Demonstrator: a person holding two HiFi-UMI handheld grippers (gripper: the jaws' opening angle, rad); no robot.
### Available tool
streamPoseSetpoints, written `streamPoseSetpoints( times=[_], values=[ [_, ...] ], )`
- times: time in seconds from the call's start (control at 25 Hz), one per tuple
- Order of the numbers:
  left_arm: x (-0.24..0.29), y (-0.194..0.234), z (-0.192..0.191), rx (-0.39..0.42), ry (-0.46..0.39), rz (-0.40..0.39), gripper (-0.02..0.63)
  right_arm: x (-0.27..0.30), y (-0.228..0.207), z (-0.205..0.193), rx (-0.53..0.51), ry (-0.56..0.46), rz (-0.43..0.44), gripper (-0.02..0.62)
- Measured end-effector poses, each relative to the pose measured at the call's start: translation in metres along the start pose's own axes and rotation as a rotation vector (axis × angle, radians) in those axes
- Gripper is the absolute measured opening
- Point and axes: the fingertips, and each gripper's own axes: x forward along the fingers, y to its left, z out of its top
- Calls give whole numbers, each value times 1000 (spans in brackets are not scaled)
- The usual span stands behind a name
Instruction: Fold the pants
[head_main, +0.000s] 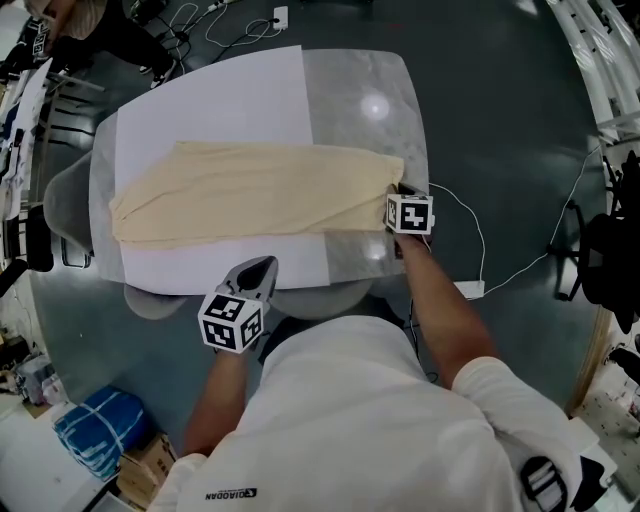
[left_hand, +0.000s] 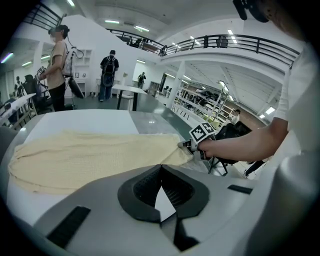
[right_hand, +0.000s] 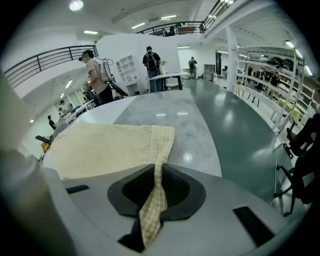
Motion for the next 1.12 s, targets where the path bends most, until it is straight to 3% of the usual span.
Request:
streamPoseSetpoints(
  times=[0.4, 0.76, 1.12],
  values=[
    [-13, -2, -1, -24, -46, 2, 26, -15, 10, 9, -94, -92, 88, 46],
    [-14, -15, 6, 16, -61, 4, 26, -84, 66, 45, -145, -227, 225, 44],
    [-38, -7, 6, 32, -106, 59, 27, -109, 86, 53, -99, -251, 291, 45]
  ],
)
